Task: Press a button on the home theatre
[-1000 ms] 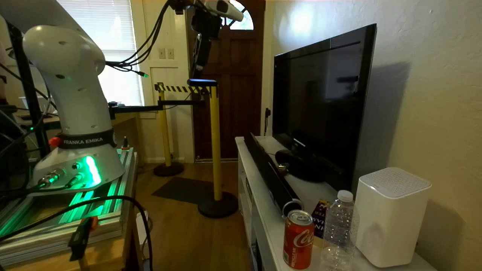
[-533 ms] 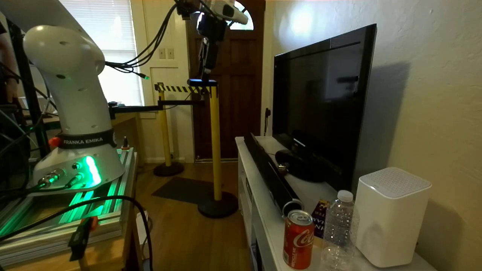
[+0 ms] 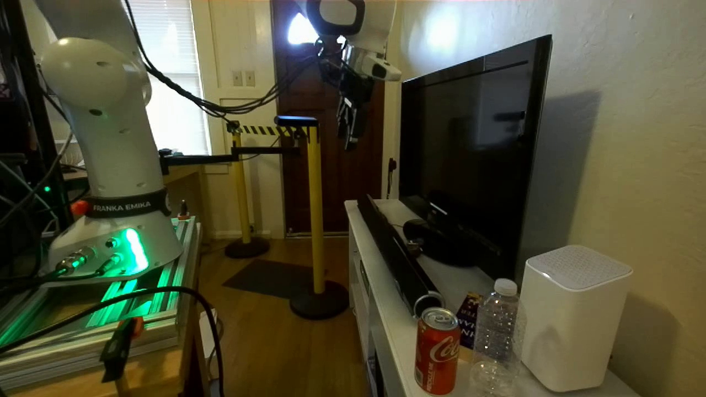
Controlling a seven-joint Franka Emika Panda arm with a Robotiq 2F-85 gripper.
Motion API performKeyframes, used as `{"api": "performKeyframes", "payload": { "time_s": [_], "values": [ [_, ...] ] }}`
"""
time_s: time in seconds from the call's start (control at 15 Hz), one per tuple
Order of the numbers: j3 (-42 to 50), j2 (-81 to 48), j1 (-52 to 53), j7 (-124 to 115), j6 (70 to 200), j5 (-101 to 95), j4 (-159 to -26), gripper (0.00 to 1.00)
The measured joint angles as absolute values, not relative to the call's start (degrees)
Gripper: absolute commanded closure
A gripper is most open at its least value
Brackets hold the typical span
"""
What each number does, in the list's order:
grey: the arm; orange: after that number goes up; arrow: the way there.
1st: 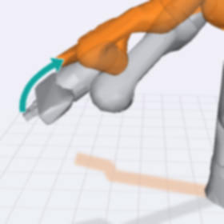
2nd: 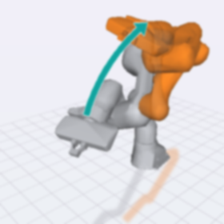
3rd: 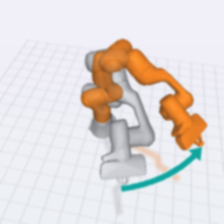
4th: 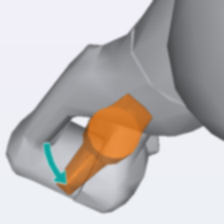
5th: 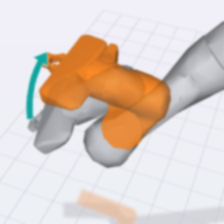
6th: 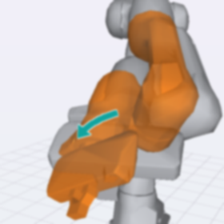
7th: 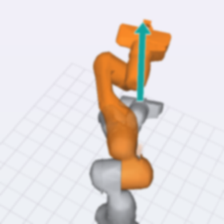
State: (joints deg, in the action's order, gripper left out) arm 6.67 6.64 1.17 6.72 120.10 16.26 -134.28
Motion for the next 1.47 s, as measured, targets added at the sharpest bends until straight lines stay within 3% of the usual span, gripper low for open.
{"api": "performKeyframes", "payload": {
  "time_s": [0.4,0.87,0.93,1.0,1.47],
  "values": [
    [3.42,-7.05,1.10,-1.88,128.49,16.14,-126.48,0.00],
    [3.27,-8.79,0.88,-2.10,129.01,15.72,-125.23,0.00],
    [3.08,-9.66,0.88,-2.10,130.09,15.72,-124.89,0.25],
    [2.81,-10.94,0.90,-2.09,131.53,15.66,-124.27,0.26],
    [1.66,-21.49,1.74,-2.96,143.36,9.57,-118.93,0.76]
  ]
}}
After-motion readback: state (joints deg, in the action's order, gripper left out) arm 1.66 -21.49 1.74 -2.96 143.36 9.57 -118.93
